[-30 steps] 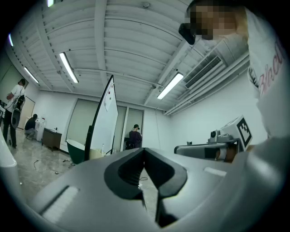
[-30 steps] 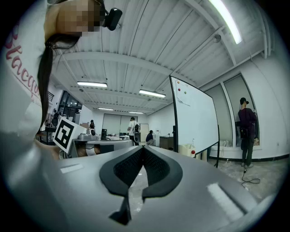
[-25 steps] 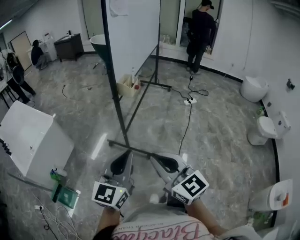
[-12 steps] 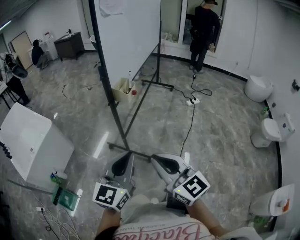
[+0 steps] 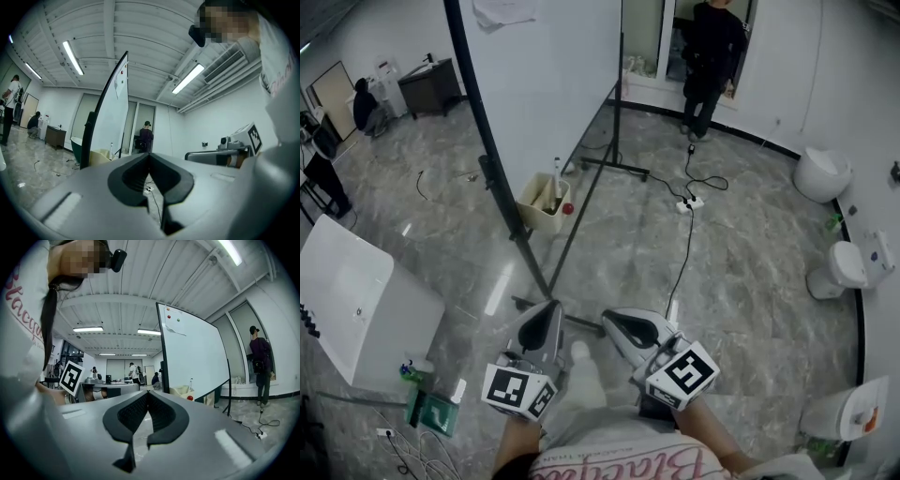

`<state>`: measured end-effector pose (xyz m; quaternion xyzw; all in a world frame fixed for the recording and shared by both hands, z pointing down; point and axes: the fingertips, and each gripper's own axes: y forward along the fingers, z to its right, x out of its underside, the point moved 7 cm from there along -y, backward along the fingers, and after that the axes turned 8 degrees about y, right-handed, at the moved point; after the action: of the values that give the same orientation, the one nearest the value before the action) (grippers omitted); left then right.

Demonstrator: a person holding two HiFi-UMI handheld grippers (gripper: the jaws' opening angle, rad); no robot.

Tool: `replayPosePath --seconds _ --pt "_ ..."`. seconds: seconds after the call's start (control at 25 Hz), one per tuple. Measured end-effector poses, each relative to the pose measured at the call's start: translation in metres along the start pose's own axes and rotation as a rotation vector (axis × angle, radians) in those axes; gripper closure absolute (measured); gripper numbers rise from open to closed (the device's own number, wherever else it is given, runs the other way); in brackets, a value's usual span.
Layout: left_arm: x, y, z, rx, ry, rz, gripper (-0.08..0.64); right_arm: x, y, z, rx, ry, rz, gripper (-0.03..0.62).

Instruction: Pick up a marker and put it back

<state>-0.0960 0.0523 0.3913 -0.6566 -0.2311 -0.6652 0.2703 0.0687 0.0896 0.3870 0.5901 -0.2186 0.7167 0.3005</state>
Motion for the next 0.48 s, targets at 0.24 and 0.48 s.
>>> replayPosePath --seconds 0.24,0.48 --pt "0.0 0.06 -0.057 0.0 -0.01 0.004 0.56 -0.021 0.063 0.053 0.011 -0.009 0.004 0.591" --pt "-0.003 0.112 -0.104 0.021 -0.013 0.023 0.56 -0.039 0.124 0.1 0.02 -0.008 -0.004 0.591"
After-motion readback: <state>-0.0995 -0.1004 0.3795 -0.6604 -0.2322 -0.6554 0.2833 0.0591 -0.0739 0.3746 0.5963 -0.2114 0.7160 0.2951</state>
